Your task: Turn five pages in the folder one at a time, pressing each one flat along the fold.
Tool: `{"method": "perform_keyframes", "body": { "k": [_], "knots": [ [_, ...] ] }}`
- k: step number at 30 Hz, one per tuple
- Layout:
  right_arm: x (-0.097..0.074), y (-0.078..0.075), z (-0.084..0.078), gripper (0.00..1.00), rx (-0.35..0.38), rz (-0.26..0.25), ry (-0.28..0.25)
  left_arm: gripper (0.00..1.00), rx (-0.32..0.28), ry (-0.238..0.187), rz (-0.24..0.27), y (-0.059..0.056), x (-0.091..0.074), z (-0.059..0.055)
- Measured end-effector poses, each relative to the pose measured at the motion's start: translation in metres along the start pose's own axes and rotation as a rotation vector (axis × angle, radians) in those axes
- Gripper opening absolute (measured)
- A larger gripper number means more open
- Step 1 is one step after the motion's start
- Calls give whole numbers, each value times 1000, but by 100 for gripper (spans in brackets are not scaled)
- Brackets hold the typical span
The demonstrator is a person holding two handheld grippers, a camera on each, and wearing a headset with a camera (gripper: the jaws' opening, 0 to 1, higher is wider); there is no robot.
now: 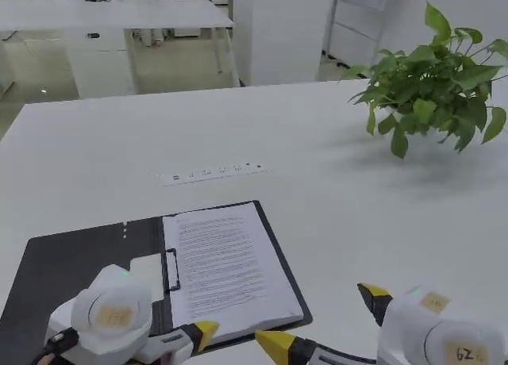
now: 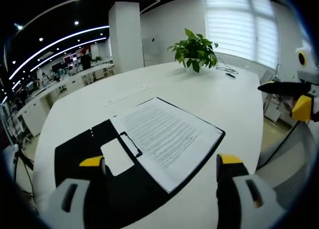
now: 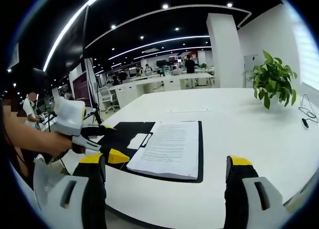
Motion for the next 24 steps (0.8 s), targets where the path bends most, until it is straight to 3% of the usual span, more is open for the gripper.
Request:
{"method": "perform_keyframes", "body": {
  "k": [7,24],
  "knots": [
    [-1,-2,1,100,17,-16,-4,90,6,-10,-34,-10,20,5],
    [-4,-4,1,100,44,-39,-29,86,31,17,-103,-38,63,5]
  ]
}}
Point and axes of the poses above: the centre of the closed fingertips' face, and the gripper's own axes: x roughly forward along the fingers, y roughly to its left, z roughly out of its top, the point moved 6 cm from there along -x, roughly backward along the fingers, and after that the axes turned 1 degree about -x, right-handed, at the moved point
